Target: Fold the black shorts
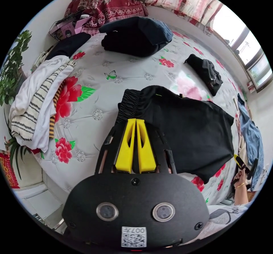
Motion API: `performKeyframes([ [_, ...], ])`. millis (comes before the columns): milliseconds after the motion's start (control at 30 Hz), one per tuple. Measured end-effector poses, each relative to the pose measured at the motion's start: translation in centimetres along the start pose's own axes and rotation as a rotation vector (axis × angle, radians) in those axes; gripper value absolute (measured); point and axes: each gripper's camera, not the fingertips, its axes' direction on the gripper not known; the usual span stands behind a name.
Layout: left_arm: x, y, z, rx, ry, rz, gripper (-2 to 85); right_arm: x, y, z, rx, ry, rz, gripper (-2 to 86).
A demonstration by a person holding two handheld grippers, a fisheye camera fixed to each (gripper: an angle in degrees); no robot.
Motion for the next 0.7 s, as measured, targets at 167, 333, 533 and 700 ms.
performKeyframes([
  [167,-2.3,0.7,-5.2,0.073,0.039,-0.040,-1.0,5.0,4.1,-0.9,0.116,-0.319,0.304,11.9],
  [333,-5.1,2.1,-7.3,0.055,0.100,-0.110,-0.9,6.3,4.3,-0.5,0.203,-0.442,0.379,9.6],
  [533,-9.6,3.7,-9.8,0.052,0.172,-0.204,0.3,-0.3,-0.4,-1.3,0.127,-0.478,0.219,0.9],
  [700,-13.7,4.6,-11.9,0.069,0.229,-0.243,4.3,-23.4,-0.1,-3.0,-0.005,-0.534,-0.485,0.0],
])
